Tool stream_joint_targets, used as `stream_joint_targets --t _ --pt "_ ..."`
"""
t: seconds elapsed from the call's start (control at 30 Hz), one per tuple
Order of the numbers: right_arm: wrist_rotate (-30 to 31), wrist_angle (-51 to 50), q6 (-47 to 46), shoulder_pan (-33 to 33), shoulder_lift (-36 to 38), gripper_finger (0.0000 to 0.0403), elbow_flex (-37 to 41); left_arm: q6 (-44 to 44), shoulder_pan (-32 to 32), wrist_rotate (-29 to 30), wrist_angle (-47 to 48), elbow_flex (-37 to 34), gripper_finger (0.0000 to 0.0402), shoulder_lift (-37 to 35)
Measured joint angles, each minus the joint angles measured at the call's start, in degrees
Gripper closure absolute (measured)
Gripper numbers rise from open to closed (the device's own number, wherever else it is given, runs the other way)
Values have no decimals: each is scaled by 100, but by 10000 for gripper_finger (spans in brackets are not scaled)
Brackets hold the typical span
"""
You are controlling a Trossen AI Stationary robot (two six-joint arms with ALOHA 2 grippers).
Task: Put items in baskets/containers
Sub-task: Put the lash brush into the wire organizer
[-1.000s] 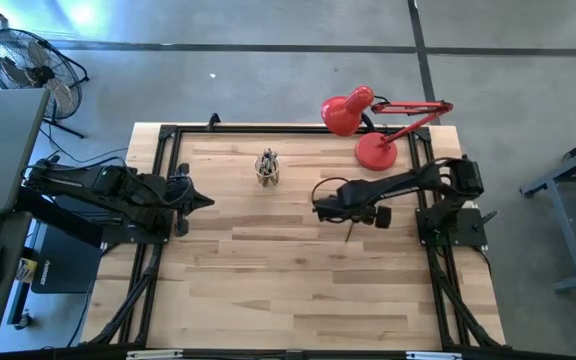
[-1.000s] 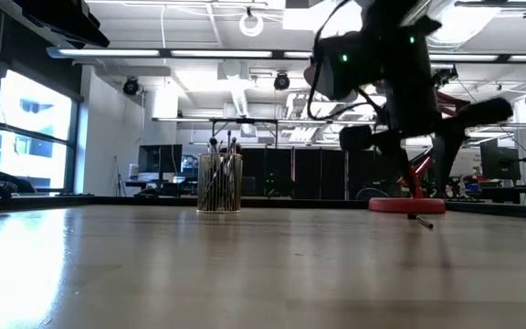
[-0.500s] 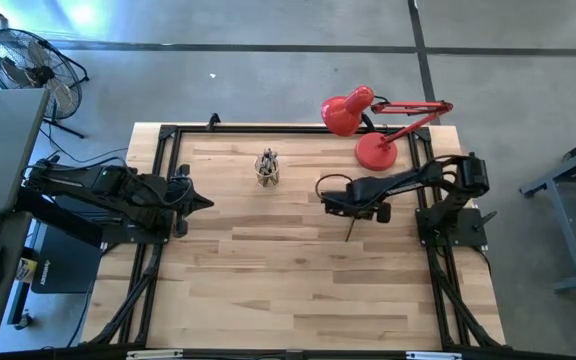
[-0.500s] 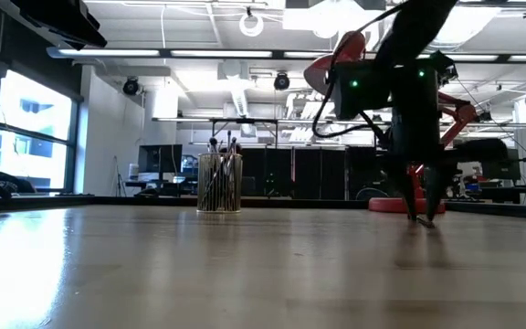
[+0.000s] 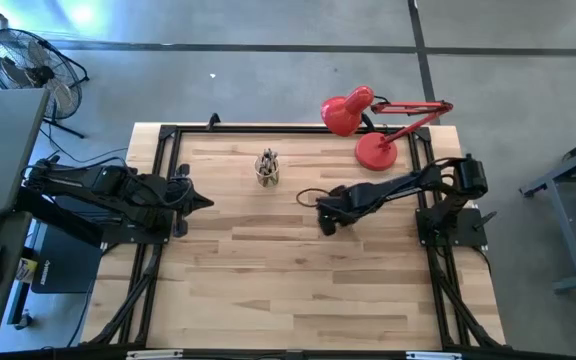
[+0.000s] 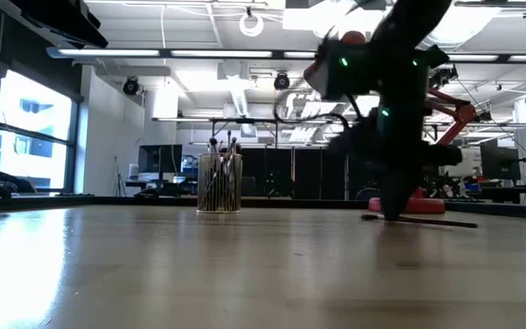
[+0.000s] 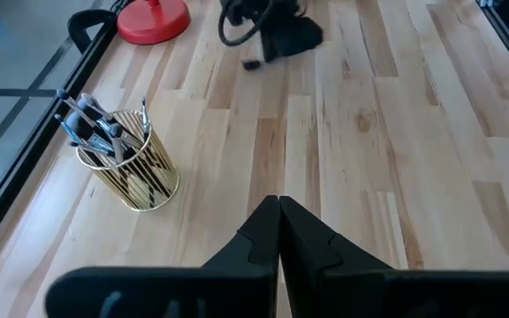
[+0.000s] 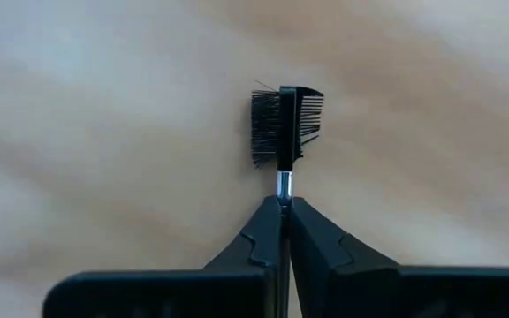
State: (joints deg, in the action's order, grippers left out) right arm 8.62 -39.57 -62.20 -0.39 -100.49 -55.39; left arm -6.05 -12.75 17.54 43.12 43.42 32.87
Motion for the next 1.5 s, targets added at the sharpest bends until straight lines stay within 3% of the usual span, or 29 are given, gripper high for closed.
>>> stream_joint_targets --t 0.13,0.33,0.6,0.67,0.73,0.9,1.13,1.33,1.5 --pt "-55 615 -423 49 7 399 -118 110 0 2 -10 0 401 1" --pt "1055 2457 -96 283 46 401 -130 128 0 1 -11 0 401 0" --pt "2307 4596 1379 432 44 401 -130 16 0 -26 -13 0 401 1" --pt "2050 5012 1686 295 73 402 -130 -20 0 -13 -14 0 401 0" --pt "1419 5130 1768 120 121 402 -135 -46 0 -4 -14 0 401 1" --pt "745 4693 2170 -46 140 402 -360 -437 0 381 -16 0 401 -1" --pt "793 3481 2475 -33 124 402 -1101 -624 0 928 -14 0 401 -1" --pt "1022 1952 2525 84 -193 402 -2303 -567 0 1049 26 0 401 0" --pt "1045 881 2631 254 -959 402 -3857 -530 0 1032 64 0 401 -12"
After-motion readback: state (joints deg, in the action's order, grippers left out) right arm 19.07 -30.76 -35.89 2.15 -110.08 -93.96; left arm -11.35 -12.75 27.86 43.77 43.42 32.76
